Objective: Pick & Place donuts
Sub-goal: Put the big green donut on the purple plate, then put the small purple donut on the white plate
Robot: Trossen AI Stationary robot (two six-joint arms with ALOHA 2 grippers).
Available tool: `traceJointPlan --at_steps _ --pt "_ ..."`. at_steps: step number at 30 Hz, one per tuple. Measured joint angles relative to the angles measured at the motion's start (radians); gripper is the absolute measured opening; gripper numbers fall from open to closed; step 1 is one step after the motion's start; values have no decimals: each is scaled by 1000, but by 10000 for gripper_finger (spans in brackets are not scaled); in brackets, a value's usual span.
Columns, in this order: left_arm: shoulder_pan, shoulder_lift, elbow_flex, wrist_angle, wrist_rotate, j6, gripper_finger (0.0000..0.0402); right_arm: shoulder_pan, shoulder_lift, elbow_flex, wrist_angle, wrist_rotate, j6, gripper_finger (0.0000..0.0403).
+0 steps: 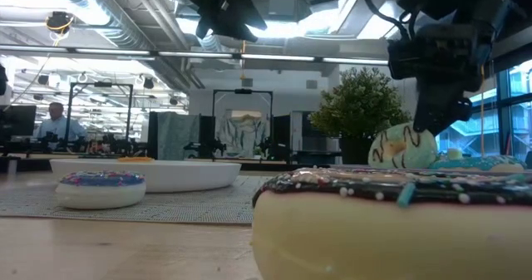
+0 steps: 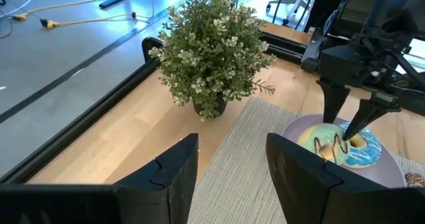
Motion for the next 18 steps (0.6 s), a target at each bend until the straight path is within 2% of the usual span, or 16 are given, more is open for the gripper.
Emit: traceJointPlan --at_steps 3,10,18 --pt "0 0 0 0 0 0 176 0 0 12 -32 20 -2 177" --pt "0 0 0 0 0 0 173 0 -1 96 -182 168 -37 179" --pt "0 0 0 -7 24 1 175 0 -13 101 -232 169 -30 179"
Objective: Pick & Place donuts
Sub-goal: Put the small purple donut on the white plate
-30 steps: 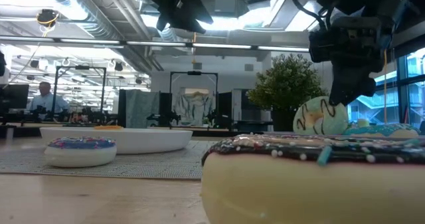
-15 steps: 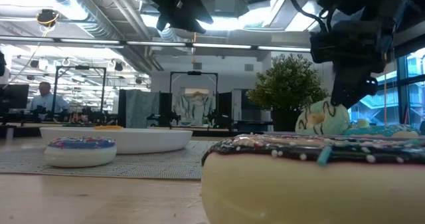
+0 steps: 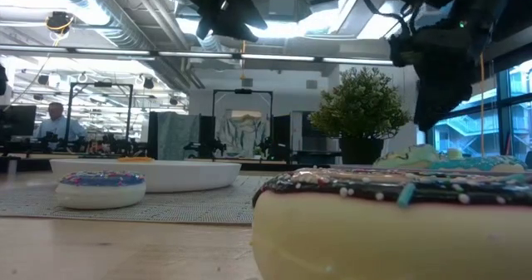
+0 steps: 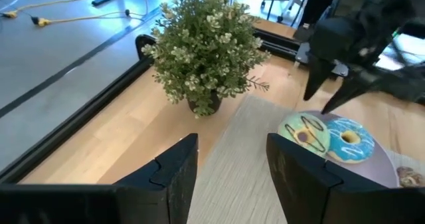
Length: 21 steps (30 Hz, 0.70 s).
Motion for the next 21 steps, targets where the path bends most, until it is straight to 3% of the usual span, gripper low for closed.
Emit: traceJointPlan --at_steps 6,13,18,21 --pt "0 0 0 -33 2 1 175 5 -11 72 56 -123 -57 179" --pt "-8 0 0 -38 13 2 173 72 -9 64 60 -194 -15 179" --pt "-10 0 0 -56 16 -1 175 124 -9 64 67 -144 -2 179" --pt "-9 0 0 -75 88 -44 174 138 -9 64 76 -114 -3 179"
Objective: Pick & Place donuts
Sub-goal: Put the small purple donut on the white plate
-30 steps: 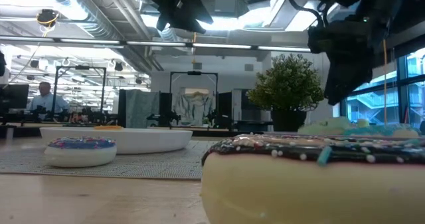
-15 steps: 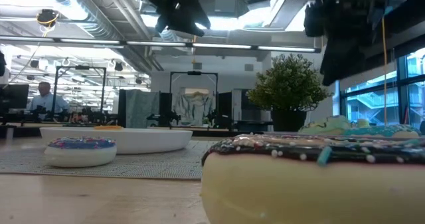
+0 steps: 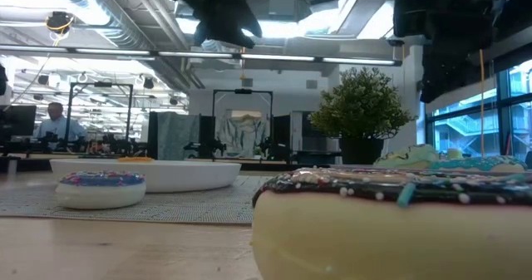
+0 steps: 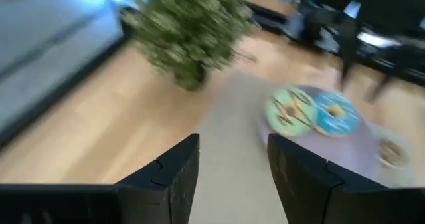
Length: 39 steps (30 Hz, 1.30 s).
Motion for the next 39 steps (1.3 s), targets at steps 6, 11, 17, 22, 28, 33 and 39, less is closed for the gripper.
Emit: traceJointPlan --at_steps 6,11,17,22,28,33,39 --pt "-38 0 0 -222 262 4 171 1 0 0 1 97 -46 179" --pt "-141 0 0 -420 283 -90 171 -20 0 0 4 165 -120 179" --pt "-334 10 0 -477 266 26 171 -59 0 0 5 207 -223 179" --pt "-464 55 0 -433 173 138 171 -101 0 0 8 234 -288 179" --pt "-518 160 0 -338 143 -192 171 -135 0 0 10 233 -303 179" --pt "-569 255 0 -242 140 -217 171 -143 0 0 14 236 -373 179" --pt "-601 328 0 -235 45 -129 171 -143 0 0 13 235 -389 179"
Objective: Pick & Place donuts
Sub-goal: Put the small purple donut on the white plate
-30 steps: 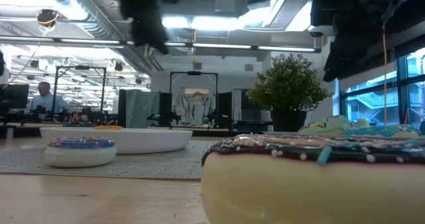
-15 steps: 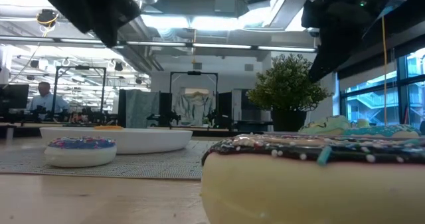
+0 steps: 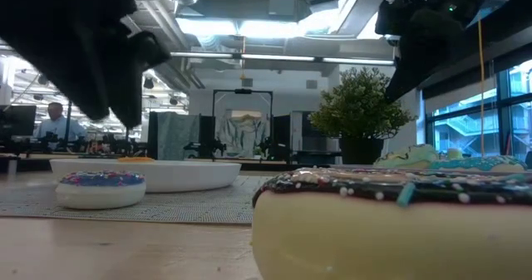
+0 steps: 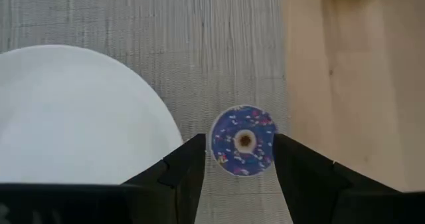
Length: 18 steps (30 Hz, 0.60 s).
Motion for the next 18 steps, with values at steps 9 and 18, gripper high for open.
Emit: traceJointPlan --at_steps 9,18 --pt "-22 32 0 12 31 110 171 0 0 0 -3 -2 0 179" --pt "-53 62 0 35 36 186 171 0 0 0 -20 -2 0 179"
